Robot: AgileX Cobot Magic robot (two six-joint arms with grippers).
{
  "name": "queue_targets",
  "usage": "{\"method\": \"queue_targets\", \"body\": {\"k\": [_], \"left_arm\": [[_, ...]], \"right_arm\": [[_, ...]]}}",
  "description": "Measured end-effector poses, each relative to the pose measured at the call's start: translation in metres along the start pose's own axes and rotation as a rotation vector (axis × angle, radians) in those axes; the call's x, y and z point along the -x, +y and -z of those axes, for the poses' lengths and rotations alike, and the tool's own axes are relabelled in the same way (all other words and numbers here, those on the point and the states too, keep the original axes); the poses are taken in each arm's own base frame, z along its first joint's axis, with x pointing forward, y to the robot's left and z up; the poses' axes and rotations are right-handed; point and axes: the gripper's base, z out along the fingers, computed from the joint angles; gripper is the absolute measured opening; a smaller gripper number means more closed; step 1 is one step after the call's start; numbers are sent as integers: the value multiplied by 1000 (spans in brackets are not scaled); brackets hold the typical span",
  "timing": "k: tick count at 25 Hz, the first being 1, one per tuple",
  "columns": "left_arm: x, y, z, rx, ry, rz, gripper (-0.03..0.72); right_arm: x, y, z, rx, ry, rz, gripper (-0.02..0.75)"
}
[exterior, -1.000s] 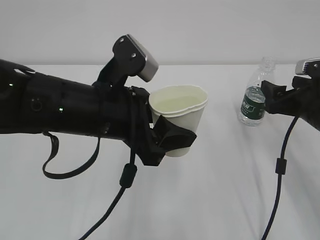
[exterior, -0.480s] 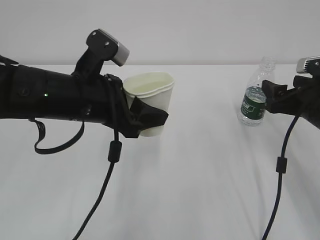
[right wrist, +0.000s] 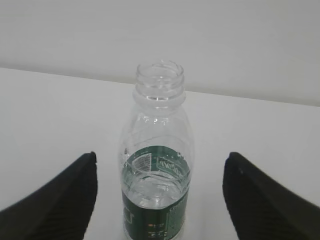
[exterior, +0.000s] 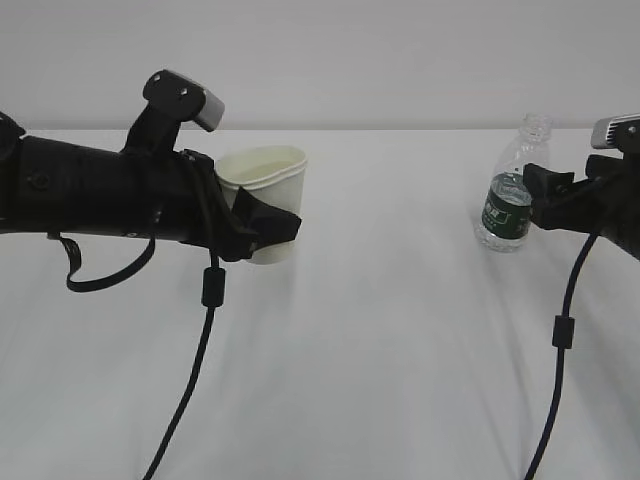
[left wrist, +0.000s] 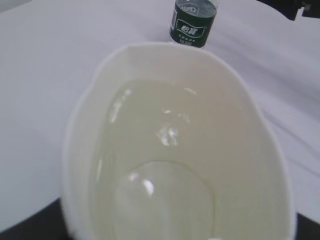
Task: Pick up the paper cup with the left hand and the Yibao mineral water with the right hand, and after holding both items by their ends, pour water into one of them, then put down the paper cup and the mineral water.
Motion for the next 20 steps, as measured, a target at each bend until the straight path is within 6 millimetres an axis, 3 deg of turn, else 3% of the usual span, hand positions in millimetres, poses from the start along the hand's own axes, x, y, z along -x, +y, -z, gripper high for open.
{"method": "queue_targets", "body": {"k": [12,20], "left_arm": [[-4,12,-13,51,-79,-14,420],[-14,32,-19,66,-123,26,420]], "right_arm": [[-2,0,0,1,20,0,591],[-2,0,0,1,24,0,592]]}}
